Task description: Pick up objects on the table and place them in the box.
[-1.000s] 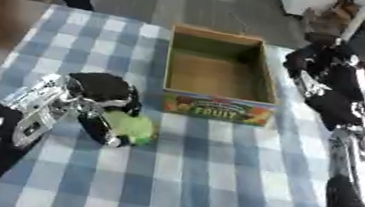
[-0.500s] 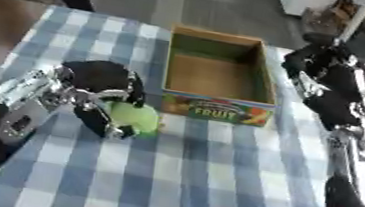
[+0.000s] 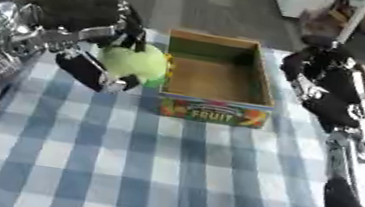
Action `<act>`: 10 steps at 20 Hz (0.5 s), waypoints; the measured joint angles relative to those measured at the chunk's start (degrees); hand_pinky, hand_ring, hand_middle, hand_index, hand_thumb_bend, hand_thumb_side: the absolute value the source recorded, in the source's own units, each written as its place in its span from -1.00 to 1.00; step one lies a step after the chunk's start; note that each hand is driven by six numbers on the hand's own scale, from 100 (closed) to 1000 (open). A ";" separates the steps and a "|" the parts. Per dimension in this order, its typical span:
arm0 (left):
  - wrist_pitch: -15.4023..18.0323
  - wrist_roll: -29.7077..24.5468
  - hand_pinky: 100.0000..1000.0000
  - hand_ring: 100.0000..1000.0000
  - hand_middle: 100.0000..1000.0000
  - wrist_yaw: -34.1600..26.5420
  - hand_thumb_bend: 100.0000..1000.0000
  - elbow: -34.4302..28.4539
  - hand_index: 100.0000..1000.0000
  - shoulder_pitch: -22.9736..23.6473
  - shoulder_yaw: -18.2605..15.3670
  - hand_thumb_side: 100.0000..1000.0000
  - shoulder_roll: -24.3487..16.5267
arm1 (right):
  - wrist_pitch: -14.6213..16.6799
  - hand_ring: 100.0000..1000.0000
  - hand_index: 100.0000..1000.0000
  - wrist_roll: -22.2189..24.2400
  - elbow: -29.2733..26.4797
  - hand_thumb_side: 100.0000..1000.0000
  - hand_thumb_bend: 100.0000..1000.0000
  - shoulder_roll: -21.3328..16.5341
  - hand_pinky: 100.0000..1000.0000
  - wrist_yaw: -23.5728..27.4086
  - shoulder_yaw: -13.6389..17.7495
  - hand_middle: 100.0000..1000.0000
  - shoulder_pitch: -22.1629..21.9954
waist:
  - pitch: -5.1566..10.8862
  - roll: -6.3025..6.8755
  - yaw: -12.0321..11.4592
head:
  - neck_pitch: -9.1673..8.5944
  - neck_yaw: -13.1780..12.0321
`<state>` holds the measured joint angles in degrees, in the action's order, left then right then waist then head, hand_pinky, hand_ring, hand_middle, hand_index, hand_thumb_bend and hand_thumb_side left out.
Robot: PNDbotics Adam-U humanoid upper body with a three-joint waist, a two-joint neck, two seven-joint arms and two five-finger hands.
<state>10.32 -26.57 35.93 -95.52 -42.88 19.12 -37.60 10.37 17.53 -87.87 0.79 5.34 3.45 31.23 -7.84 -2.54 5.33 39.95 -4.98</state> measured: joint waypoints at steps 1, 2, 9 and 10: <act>0.18 0.92 -0.82 -0.65 -0.46 0.49 -0.62 1.71 -0.15 -0.73 -0.01 -0.76 0.73 | -0.01 0.10 0.36 0.11 0.00 -1.00 -0.45 0.01 0.09 0.00 -0.06 -0.18 0.01 | -0.14 0.02 0.32 | -0.20 -0.18; 0.37 1.94 -0.82 -0.65 -0.46 1.35 -0.61 3.64 -0.16 -1.44 -0.05 -0.77 1.55 | -0.01 0.10 0.36 0.25 0.00 -1.00 -0.45 0.03 0.09 0.00 -0.20 -0.18 0.02 | -0.27 0.06 0.66 | -0.33 -0.38; 4.84 9.57 -0.77 -0.63 -0.44 9.36 -0.60 19.46 -0.15 -6.76 -1.05 -0.75 7.25 | 0.00 0.10 0.36 1.33 0.00 -1.00 -0.45 0.53 0.09 0.04 -1.17 -0.18 0.95 | -2.12 0.58 3.48 | -2.13 -1.92; 5.56 10.31 -0.78 -0.64 -0.44 10.19 -0.61 21.48 -0.15 -7.51 -1.22 -0.76 7.81 | 0.02 0.10 0.36 1.51 -0.01 -1.00 -0.45 0.58 0.09 0.05 -1.39 -0.18 1.15 | -2.41 0.73 3.96 | -2.48 -2.18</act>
<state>15.88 -16.26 46.12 -74.04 -50.39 17.89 -29.78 10.39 19.04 -87.87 1.37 5.39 2.07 32.38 -10.25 -1.81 9.29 37.48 -7.16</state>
